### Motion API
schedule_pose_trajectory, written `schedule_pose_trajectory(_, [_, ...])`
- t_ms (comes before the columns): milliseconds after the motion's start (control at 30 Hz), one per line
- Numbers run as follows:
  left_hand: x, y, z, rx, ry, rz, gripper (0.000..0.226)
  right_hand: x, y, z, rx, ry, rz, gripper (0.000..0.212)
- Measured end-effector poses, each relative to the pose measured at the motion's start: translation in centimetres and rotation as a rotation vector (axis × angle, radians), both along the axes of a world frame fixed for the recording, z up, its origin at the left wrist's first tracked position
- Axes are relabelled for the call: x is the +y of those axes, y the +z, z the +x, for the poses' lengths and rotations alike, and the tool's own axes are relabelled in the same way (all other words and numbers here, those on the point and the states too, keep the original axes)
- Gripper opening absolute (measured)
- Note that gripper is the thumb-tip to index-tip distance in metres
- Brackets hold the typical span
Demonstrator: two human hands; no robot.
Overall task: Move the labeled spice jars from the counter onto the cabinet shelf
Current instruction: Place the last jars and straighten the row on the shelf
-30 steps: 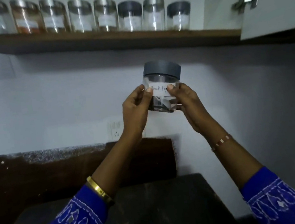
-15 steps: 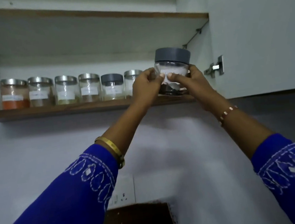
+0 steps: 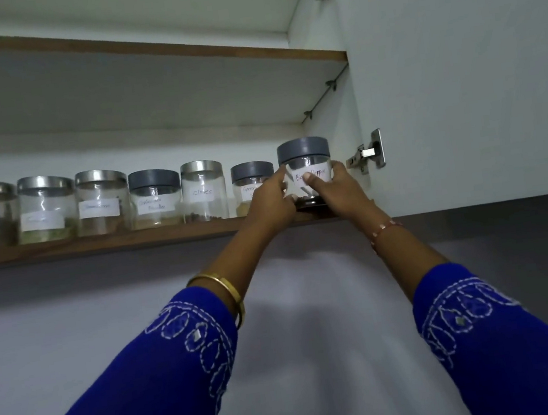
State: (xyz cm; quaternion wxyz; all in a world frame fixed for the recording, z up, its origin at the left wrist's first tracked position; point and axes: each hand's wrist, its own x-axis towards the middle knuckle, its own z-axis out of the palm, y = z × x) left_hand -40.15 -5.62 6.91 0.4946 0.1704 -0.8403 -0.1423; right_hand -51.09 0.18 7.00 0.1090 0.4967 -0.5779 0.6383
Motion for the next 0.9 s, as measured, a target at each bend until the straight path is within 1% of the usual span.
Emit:
schedule_pose_trajectory(167, [-1.7, 1.7, -1.0, -0.355, 0.131, -0.042, 0.073, -1.3, 0.5, -1.7, 0.121, -0.186, 0.137, 0.056])
schedule_pose_trajectory(233, [-1.8, 2.3, -1.5, -0.45, 0.182, -0.062, 0.068, -1.6, 0.7, -2.1, 0.148, -0.259, 0.172, 0.056])
schedule_pose_trajectory(367, [-1.7, 3.0, -2.2, -0.554, 0.214, -0.072, 0.046, -2.5, 0.3, -2.4, 0.236, -0.423, 0.25, 0.045])
schedule_pose_trajectory(500, [-2.1, 3.1, -3.6, -0.578, 0.207, -0.034, 0.044, -2.9, 0.2, -2.4, 0.311, -0.47, 0.292, 0.036])
schedule_pose_trajectory(633, [-2.2, 2.8, -4.7, -0.573, 0.168, 0.003, 0.044, -3.1, 0.6, -2.7, 0.316, -0.477, 0.358, 0.03])
schedule_pose_trajectory(767, [-2.5, 2.5, -4.6, -0.526, 0.186, -0.034, 0.038, -3.2, 0.6, -2.7, 0.327, -0.472, 0.365, 0.028])
schedule_pose_trajectory(833, [-2.7, 1.9, -4.5, -0.479, 0.242, -0.076, 0.039, -3.2, 0.3, -2.8, 0.347, -0.475, 0.365, 0.027])
schedule_pose_trajectory(900, [-2.6, 0.9, -4.3, -0.426, 0.381, -0.176, 0.037, -3.0, -0.2, -2.6, 0.382, -0.473, 0.363, 0.027])
